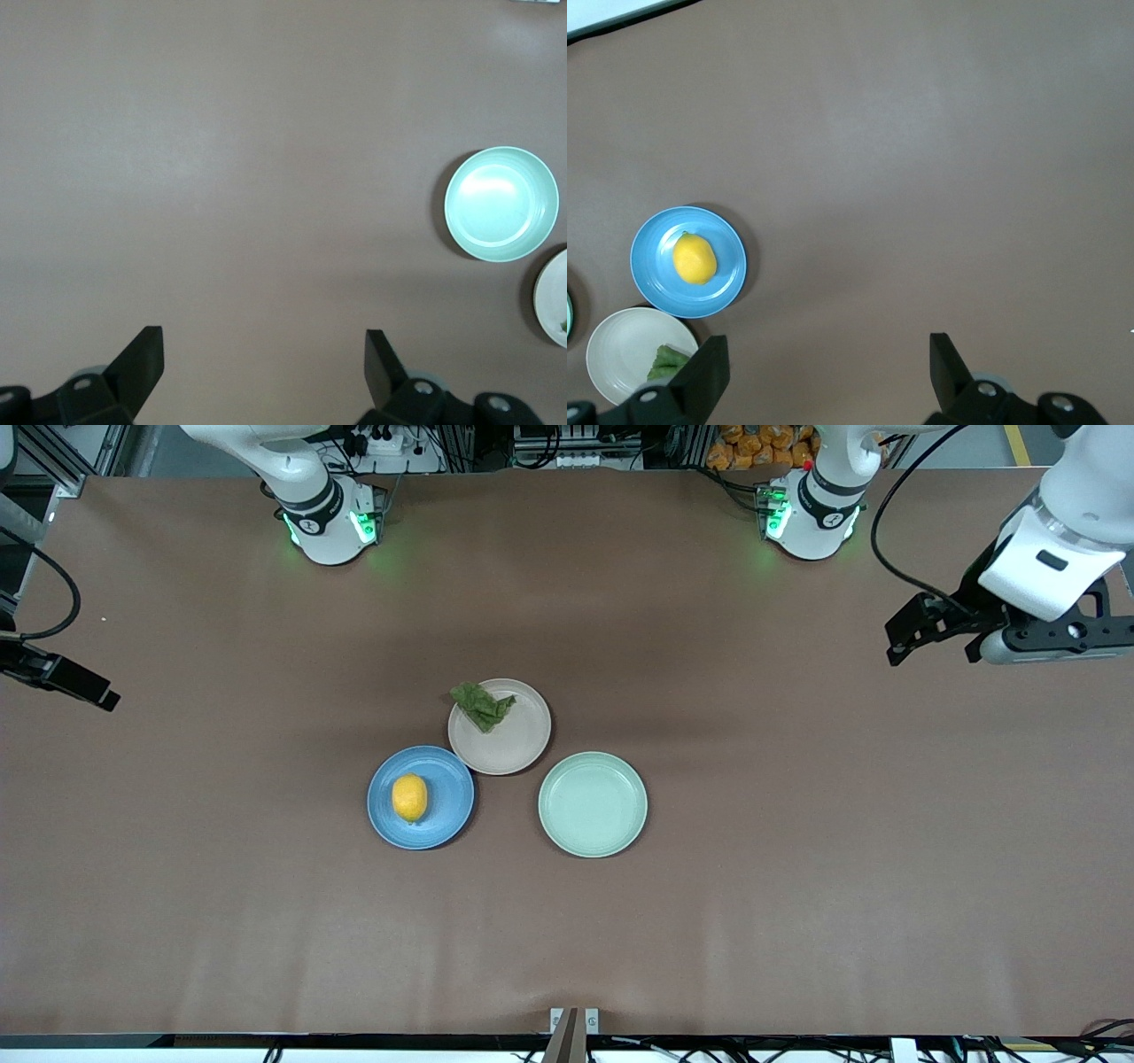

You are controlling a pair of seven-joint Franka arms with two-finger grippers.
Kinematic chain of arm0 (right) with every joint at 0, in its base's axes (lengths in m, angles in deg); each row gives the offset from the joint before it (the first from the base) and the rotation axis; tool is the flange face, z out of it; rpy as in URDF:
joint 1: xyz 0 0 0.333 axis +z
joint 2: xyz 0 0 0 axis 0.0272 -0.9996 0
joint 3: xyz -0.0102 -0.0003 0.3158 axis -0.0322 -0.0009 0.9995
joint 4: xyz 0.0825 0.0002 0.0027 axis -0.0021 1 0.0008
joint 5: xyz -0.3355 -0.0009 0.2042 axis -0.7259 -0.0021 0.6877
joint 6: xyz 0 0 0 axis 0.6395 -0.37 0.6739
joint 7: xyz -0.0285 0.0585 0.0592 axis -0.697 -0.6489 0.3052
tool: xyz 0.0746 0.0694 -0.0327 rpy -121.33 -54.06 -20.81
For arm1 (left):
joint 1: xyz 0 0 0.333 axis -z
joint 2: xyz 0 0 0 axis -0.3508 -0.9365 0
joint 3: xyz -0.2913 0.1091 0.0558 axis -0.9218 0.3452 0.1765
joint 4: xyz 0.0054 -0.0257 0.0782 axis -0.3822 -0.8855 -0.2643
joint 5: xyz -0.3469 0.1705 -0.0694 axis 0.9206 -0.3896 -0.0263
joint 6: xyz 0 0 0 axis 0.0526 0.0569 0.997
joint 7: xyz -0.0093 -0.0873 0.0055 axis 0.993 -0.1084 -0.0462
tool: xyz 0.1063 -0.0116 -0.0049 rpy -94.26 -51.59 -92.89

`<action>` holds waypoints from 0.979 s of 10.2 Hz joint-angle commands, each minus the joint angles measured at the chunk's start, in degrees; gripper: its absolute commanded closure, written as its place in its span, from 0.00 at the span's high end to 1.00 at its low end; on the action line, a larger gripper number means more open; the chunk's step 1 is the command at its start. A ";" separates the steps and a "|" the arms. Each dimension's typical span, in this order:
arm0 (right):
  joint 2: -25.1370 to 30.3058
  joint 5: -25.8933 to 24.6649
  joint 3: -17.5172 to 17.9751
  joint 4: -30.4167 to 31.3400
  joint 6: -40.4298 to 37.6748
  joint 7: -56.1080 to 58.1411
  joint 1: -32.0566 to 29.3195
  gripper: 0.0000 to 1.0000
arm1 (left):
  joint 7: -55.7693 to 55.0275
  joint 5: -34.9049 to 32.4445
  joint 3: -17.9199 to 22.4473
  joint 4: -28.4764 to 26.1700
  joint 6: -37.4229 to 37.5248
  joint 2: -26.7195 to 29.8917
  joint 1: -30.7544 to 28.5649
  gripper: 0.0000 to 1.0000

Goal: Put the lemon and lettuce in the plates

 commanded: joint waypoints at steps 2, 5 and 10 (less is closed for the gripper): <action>6.28 -0.97 0.29 9.56 4.24 0.09 -0.03 1.00 | 1.90 0.67 -0.20 5.75 4.47 -2.21 -0.60 1.00; 5.93 -1.67 0.21 9.05 5.64 0.79 -0.39 1.00 | 1.90 0.50 -0.20 7.27 4.75 -2.93 -0.43 1.00; 4.35 -1.67 0.21 5.98 8.46 10.40 -1.17 1.00 | 7.67 0.32 -0.91 7.70 7.19 -2.58 -0.25 1.00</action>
